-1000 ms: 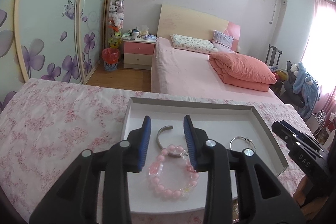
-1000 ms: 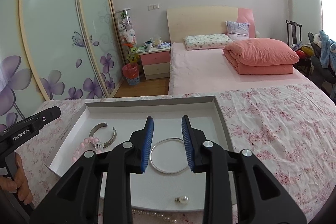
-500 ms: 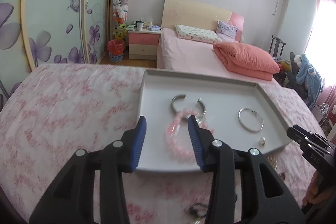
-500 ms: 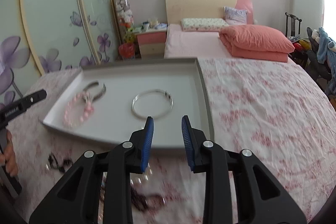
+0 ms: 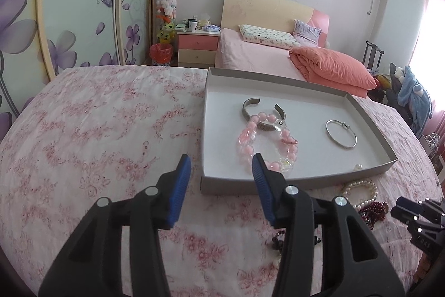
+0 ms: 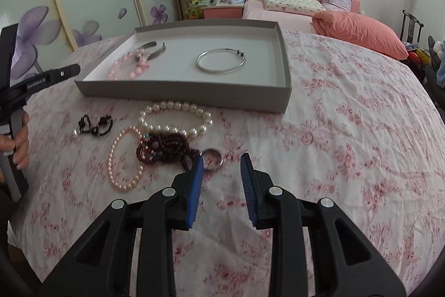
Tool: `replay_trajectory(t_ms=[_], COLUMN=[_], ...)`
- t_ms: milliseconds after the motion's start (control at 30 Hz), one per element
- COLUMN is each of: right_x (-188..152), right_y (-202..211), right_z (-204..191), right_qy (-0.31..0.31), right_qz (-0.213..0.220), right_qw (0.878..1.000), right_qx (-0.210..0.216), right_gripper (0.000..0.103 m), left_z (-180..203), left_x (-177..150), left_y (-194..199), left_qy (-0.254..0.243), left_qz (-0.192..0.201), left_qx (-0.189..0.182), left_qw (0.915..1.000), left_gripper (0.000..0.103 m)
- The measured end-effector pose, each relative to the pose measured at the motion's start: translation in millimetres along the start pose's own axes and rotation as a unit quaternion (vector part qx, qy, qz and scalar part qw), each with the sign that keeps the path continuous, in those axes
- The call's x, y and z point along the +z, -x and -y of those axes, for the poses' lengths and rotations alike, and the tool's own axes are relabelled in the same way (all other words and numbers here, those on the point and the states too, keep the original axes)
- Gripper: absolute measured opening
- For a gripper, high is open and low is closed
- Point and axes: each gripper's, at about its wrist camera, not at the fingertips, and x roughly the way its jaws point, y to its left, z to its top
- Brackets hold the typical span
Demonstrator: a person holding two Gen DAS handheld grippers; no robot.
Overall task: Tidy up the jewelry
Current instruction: 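Open both tools to release the items and move the right tool toward the silver ring, then grasp the silver ring with the right tool while the left tool grasps the pearl stud earring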
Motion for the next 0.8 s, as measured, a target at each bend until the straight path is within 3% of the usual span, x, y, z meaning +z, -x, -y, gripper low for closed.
replay_trajectory(t_ms=[400,533,800], right_x=[3,8,12], right_y=[-14,-18,-19], right_z=[-10,-11,15], right_qy=[0.012,0.012,-0.032], right_qz=[-0.02,-0.02,-0.013], right_qw=[1.0,0.999,0.996], right_qx=[-0.02,-0.03,-0.087], right_gripper=[0.029,0.023,0.023], left_z=[-1,0,1], left_x=[-4,-4,-5], left_y=[1,-1,-1], left_qy=[0.0,-0.002,-0.004], left_qz=[-0.004,-0.006,-0.007], left_qx=[0.007,0.008,0.007], left_qw=[1.0,0.9999,0.9999], left_gripper=[0.047,0.047,0.048])
